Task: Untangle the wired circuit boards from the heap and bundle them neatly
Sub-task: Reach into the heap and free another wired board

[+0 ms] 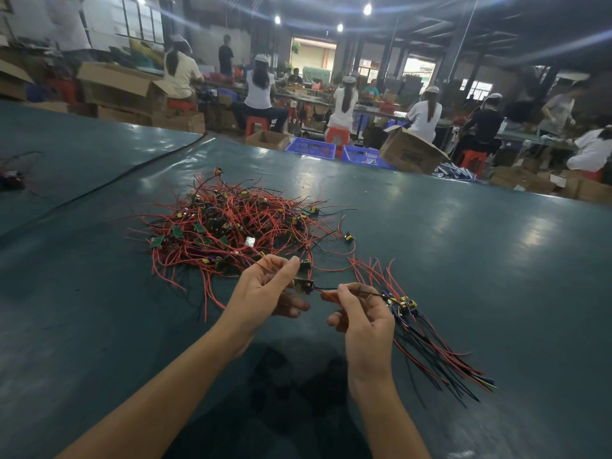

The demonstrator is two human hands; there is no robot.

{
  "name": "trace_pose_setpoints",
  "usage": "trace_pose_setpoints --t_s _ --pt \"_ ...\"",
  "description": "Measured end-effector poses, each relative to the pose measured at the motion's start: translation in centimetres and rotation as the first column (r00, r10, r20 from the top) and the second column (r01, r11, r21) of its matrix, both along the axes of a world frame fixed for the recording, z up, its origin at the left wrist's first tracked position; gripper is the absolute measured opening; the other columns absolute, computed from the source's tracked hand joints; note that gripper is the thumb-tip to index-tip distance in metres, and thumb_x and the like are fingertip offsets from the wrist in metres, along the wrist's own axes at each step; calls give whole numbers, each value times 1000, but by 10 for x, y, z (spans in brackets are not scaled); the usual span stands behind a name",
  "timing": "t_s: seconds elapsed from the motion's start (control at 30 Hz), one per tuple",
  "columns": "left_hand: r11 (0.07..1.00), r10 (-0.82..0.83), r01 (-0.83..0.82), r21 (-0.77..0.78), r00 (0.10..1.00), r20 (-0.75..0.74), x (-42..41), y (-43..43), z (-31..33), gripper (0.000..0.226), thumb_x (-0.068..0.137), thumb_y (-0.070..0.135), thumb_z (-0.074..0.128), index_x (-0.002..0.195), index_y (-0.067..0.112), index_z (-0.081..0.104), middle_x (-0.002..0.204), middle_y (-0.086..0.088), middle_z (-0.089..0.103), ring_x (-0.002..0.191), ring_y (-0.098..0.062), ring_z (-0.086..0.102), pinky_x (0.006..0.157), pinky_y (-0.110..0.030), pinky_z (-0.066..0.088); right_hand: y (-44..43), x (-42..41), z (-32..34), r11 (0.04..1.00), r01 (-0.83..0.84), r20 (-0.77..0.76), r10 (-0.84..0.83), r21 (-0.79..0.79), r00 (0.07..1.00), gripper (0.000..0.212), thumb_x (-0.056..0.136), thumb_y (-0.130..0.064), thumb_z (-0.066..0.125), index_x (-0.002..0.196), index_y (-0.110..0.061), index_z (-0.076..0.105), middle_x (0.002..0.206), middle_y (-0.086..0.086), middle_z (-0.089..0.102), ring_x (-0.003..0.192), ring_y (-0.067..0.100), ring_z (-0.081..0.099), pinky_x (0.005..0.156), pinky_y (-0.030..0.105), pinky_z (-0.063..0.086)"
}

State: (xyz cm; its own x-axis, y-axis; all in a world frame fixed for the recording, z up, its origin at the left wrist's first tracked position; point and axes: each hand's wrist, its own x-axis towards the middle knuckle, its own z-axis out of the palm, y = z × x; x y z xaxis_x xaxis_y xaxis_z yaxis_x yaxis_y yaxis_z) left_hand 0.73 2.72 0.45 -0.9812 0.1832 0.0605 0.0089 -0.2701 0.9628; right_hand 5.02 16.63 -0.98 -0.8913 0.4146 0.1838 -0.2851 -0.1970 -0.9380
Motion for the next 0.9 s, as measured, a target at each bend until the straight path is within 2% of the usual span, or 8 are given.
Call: trace_pose_setpoints --t_s 0.13,0.23,0.33,0.43,0.53,0.67,0.77,0.9 --pt "981 -187 193 -30 972 139 5 4 0 57 61 54 78 94 12 60 84 -18 74 65 -26 72 53 -26 55 0 -1 -2 999 0 -17 1 45 1000 17 89 2 62 78 -12 65 64 -2 68 55 6 58 52 17 47" --pt "973 -225 229 -17 966 125 7 3 -1 41 63 52 79 84 16 73 80 -16 72 66 -24 69 56 -26 54 -1 -1 -3 999 -8 -10 9 51 1000 23 88 2 64 74 -17 69 69 -1 71 64 10 64 57 18 51" --pt "985 -172 172 4 984 39 6 3 0 28 63 40 81 75 16 76 78 -14 72 67 -22 69 59 -24 55 -3 -3 -3 998 21 -1 -21 51 1000 23 88 -2 66 72 -18 72 74 2 72 70 12 67 64 19 53" --pt "995 -92 92 42 996 1 5 3 -1 21 61 31 80 72 15 75 79 -14 73 71 -22 71 61 -24 55 -1 -5 -6 985 105 63 -115 138 991 9 86 -18 72 78 -17 72 78 -1 74 78 11 68 69 16 50" --pt "996 -29 28 81 1000 6 5 1 -1 12 68 17 78 78 12 74 79 -15 73 71 -22 71 62 -23 55 2 -5 -9 982 105 119 -124 154 985 11 85 -26 74 80 -16 71 75 -6 71 72 5 64 64 11 47" --pt "995 63 -63 75 998 6 2 3 -2 6 80 0 71 85 4 70 75 -13 72 70 -21 71 62 -22 56 -2 -3 -7 956 184 70 -204 227 976 15 88 -31 70 83 -16 69 84 -5 69 71 3 59 64 11 45" --pt "997 75 -73 36 997 -30 2 3 -2 7 79 2 73 84 6 71 76 -14 72 70 -21 71 63 -23 56 -7 -1 -4 977 32 108 -56 210 993 28 93 -30 62 72 -15 73 65 -6 66 59 3 55 57 13 45" --pt "998 -56 56 -10 998 -31 6 5 -2 14 69 14 77 82 12 74 79 -17 72 69 -23 70 62 -24 55 -19 3 -1 985 -135 160 117 103 980 35 98 -27 56 69 -19 75 59 -7 66 50 0 53 50 14 43"
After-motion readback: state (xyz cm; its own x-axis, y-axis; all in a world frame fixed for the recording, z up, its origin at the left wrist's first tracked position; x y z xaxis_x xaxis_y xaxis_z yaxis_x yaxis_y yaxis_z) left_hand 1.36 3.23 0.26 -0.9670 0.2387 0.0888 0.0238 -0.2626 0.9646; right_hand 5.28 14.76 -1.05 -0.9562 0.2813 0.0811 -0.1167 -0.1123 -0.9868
